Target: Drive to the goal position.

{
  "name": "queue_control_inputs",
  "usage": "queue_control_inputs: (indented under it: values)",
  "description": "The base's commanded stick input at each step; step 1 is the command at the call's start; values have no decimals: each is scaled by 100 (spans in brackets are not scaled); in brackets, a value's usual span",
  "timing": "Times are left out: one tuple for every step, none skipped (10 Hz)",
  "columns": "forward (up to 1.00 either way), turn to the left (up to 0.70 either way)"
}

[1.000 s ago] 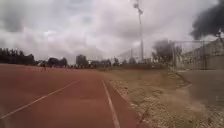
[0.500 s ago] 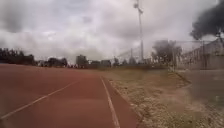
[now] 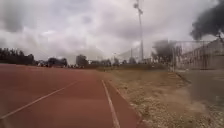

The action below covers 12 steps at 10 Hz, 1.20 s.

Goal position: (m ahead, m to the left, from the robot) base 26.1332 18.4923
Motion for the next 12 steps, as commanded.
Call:
queue_control_inputs:
  values:
    - [70, 0]
    - [70, 0]
    - [70, 0]
    - [70, 0]
    - [70, 0]
    - [70, 0]
    - [70, 0]
    - [70, 0]
    - [70, 0]
    - [70, 0]
    - [70, 0]
    - [70, 2]
